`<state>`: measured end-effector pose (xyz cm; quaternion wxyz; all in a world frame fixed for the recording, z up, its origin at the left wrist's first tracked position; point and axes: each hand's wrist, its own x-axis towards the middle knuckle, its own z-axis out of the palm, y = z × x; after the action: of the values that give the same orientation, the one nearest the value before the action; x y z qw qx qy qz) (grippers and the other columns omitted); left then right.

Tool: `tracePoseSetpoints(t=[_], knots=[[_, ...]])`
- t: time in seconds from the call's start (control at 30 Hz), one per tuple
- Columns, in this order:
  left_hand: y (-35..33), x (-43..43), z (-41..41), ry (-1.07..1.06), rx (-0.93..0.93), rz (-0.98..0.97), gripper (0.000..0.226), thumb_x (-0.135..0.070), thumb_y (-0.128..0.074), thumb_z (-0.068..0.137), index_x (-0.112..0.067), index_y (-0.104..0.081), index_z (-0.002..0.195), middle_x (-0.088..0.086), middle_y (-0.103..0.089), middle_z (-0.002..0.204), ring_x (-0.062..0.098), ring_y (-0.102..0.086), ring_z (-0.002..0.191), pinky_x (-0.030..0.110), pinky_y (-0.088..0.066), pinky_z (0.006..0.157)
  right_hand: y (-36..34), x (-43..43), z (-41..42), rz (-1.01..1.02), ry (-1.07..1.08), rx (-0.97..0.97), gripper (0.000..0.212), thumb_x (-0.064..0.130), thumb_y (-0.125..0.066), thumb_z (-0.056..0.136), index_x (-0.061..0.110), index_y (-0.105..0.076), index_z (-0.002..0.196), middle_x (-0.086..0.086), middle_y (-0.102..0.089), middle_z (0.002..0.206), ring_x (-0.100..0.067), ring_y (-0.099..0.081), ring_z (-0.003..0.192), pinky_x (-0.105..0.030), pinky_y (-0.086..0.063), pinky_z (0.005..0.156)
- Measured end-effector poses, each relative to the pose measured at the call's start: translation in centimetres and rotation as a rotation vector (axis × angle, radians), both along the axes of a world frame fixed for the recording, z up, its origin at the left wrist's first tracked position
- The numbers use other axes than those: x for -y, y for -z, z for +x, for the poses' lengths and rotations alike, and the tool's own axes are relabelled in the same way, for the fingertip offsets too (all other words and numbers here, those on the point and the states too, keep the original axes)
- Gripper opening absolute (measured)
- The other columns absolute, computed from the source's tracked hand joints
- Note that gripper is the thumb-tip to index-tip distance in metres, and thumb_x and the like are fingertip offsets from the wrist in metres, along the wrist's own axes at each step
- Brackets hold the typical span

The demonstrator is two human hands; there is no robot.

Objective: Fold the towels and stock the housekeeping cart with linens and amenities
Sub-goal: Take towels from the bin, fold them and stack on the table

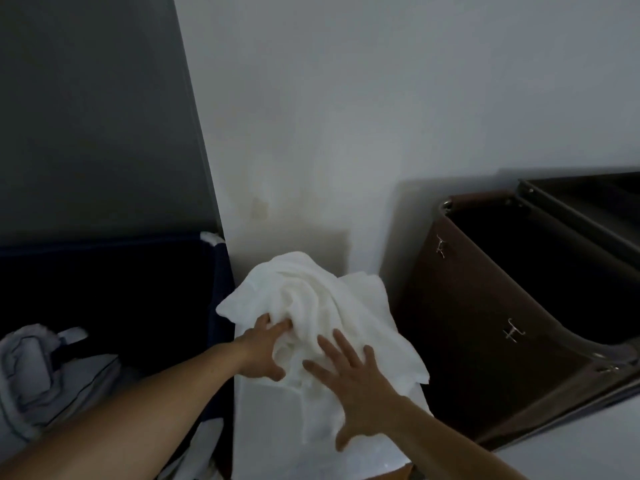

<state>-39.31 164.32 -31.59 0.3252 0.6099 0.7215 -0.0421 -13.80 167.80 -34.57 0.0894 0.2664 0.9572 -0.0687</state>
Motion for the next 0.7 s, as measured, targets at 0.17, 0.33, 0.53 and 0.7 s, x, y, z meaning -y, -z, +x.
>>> tracePoseSetpoints(t=[0.17, 0.33, 0.53, 0.7], knots=[[-0.9, 0.4, 0.3, 0.038, -0.054, 0.072, 0.110, -0.049, -0.076, 0.073, -0.046, 0.001, 0.153, -0.001, 0.011, 0.161, 0.030, -0.032, 0.139, 0.033, -0.043, 0.104, -0.8, -0.1, -1.8, -0.003, 0.299, -0.063, 0.050, 0.026, -0.061, 0.091, 0.028, -0.043, 0.138, -0.002, -0.023, 0.156, -0.028, -0.015, 0.148, -0.049, -0.024, 0.114], [-0.3, 1.4, 0.1, -0.097, 0.023, 0.168, 0.135, -0.060, -0.081, 0.059, -0.046, 0.017, 0.150, -0.003, 0.027, 0.158, 0.034, -0.007, 0.149, 0.046, -0.029, 0.117, -9.3, -2.8, -2.0, -0.468, 0.845, -0.967, 0.026, 0.012, -0.073, 0.081, 0.026, -0.061, 0.098, 0.004, -0.068, 0.098, -0.017, -0.064, 0.093, -0.030, -0.053, 0.079], [2.0, 1.3, 1.0, -0.483, 0.272, 0.352, 0.149, -0.056, -0.088, 0.057, -0.033, 0.026, 0.150, 0.011, 0.003, 0.161, 0.031, -0.015, 0.148, 0.045, -0.027, 0.114, -15.8, -5.6, -0.1, -0.908, 0.811, -1.131, 0.023, 0.001, -0.070, 0.073, 0.012, -0.075, 0.092, -0.020, -0.074, 0.097, -0.039, -0.071, 0.093, -0.057, -0.057, 0.084], [3.0, 0.2, 1.9, -0.507, 0.390, 0.312, 0.141, -0.046, -0.087, 0.066, -0.025, 0.024, 0.151, 0.008, -0.020, 0.160, 0.030, -0.034, 0.140, 0.039, -0.034, 0.108, -12.7, -5.8, 0.3, -0.811, 0.962, -0.996, 0.034, 0.008, -0.074, 0.077, 0.012, -0.068, 0.110, -0.011, -0.074, 0.099, -0.032, -0.071, 0.093, -0.050, -0.058, 0.086]])
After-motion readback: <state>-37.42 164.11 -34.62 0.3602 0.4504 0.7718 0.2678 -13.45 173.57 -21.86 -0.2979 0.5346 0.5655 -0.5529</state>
